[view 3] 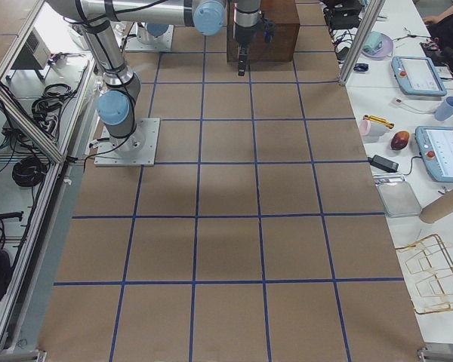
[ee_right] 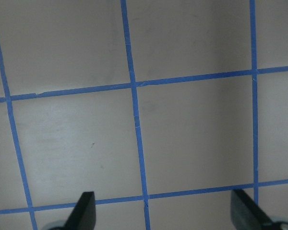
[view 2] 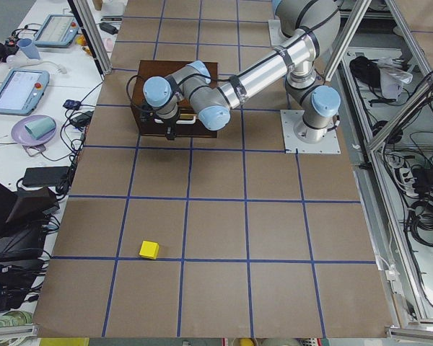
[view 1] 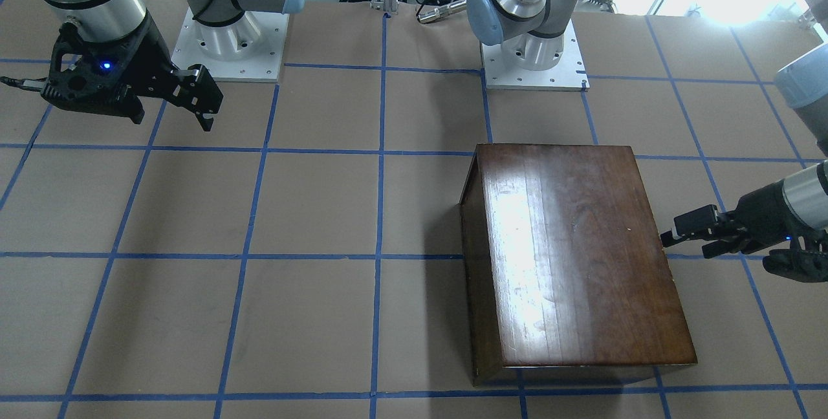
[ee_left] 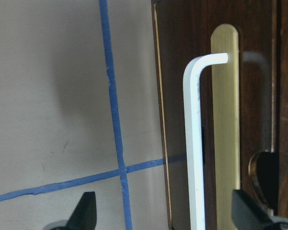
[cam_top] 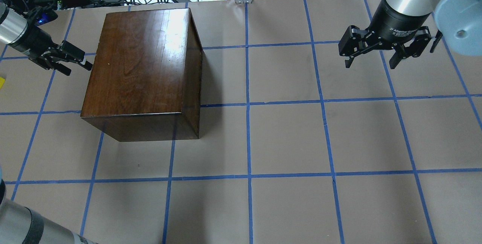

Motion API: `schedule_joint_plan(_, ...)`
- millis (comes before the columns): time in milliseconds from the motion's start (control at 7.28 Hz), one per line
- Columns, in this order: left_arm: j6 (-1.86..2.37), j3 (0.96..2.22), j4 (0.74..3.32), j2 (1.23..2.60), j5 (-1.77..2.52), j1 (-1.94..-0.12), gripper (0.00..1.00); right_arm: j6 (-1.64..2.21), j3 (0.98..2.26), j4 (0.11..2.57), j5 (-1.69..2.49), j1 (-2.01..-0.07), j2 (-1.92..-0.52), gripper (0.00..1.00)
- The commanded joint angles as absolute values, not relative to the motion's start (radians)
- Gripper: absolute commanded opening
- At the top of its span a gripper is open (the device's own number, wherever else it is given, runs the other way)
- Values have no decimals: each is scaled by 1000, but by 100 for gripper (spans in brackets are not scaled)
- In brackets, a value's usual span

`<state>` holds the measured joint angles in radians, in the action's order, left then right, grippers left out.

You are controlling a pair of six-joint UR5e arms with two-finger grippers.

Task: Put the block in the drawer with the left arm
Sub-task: 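Hook the left gripper onto the white drawer handle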

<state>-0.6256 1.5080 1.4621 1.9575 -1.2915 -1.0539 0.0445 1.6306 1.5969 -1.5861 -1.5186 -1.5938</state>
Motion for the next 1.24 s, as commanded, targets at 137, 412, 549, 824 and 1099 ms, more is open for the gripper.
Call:
schedule_joint_plan(137, -621, 1508, 1456, 1986, -1287, -1054, 100, 44, 1631, 1597, -1586, -1519, -1594, 100)
schedule_joint_plan(412, -618, 1509, 1453, 2009, -1285, -1054, 100, 44, 1631, 1597, -1586, -1519, -1594, 100)
schedule_joint_plan(549, -617, 1509, 1453, 2010, -1284, -1054, 100, 44, 1631, 1597, -1586, -1519, -1594, 100)
schedule_joint_plan(824, -614, 1537, 1415, 2010, -1261, -1054, 100, 44, 1631, 1597, -1586, -1519, -1594, 100)
schedule_joint_plan(1099, -615, 1549, 1388, 2014, -1264, -1054, 100, 44, 1631, 1597, -1586, -1519, -1594, 100)
